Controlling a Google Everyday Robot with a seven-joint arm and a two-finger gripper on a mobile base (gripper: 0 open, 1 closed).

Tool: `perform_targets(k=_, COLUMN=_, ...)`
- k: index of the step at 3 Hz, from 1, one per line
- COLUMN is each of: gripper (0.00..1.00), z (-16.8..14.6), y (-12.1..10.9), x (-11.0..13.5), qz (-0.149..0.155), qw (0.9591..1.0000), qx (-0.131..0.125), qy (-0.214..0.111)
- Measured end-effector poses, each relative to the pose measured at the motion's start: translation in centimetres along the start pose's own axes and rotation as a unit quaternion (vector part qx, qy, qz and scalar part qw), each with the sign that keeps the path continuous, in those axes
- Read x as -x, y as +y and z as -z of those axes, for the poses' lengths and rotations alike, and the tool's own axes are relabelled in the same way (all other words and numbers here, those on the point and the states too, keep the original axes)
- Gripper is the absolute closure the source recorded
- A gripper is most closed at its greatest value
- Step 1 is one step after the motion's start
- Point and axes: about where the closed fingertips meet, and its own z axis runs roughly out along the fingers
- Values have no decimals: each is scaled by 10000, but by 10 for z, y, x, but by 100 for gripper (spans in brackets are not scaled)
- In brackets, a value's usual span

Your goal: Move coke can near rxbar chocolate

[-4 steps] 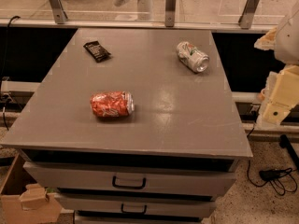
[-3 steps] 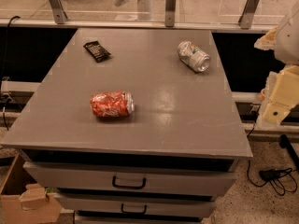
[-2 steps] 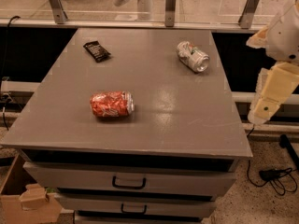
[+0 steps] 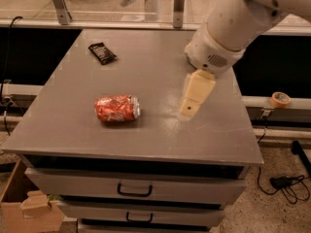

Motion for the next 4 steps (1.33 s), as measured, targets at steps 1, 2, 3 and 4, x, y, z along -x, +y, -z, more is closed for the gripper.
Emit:
perform_targets(k=1, gripper=0, z=-50, y=2, x=48, qz=-45, qw=9991, qx=253, qy=-326)
perform_targets(k=2, gripper=0, z=-86, y=15, x=83, qz=-152, qw=9970, qx=575, qy=-502)
perform_targets(k=3, gripper=0, z=-120, y=30, x=105, qz=-271, qw=9951, qx=800, qy=-523)
perform_targets(k=4, gripper=18, z=-141, y=33, x=115, qz=-452, qw=9931, qx=932, qy=-543)
